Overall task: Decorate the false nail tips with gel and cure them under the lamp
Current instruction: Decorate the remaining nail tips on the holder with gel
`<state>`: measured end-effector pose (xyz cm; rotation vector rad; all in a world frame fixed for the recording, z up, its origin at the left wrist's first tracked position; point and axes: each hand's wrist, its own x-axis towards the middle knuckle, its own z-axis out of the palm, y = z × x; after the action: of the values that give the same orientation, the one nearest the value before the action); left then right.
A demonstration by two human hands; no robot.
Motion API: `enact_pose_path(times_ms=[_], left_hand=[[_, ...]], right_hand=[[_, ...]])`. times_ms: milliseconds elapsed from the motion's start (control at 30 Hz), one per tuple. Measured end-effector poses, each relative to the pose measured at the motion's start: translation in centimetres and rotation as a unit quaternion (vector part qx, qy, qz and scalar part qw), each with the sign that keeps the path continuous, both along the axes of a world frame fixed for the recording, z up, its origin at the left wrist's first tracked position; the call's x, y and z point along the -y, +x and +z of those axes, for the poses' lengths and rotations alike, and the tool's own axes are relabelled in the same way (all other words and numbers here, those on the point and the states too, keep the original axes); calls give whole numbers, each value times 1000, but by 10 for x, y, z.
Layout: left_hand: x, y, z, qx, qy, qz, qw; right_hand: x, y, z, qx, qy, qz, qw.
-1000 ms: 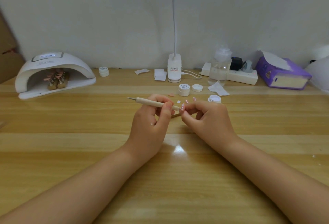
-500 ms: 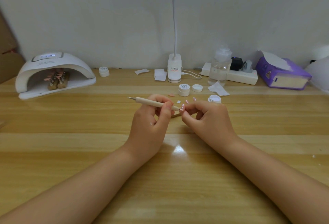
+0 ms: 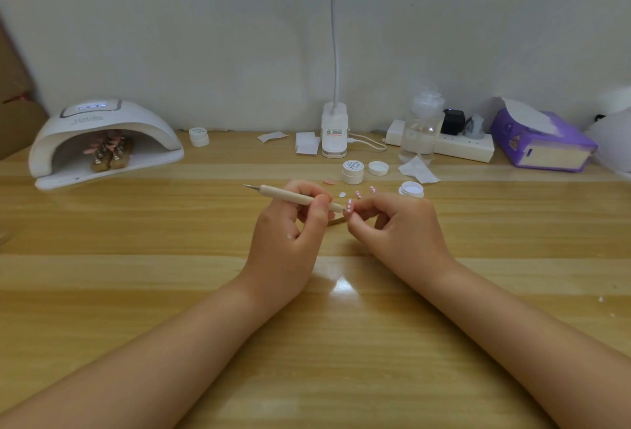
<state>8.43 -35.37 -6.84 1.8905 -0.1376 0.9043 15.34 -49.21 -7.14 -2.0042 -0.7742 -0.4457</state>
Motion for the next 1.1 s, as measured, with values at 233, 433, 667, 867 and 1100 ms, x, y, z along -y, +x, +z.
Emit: enact_pose_path(times_ms=[233,433,667,867,1100], left_hand=[[0,0,0,29,-73,-6,997],[-4,5,0,42,-146,7,988],[-4,6,-1,42,-172,4,984],[-5,8,-2,38,-200,6,979],[-4,8,-3,36,-196,-1,980]], right_hand=[[0,1,-1,-1,3,-3,1000],[1,2,2,48,22,-18,998],[2,3,3,77,6,-20,997],[-4,8,2,27,-33,-21,999],[-8,17,-2,-35,-124,-37,991]])
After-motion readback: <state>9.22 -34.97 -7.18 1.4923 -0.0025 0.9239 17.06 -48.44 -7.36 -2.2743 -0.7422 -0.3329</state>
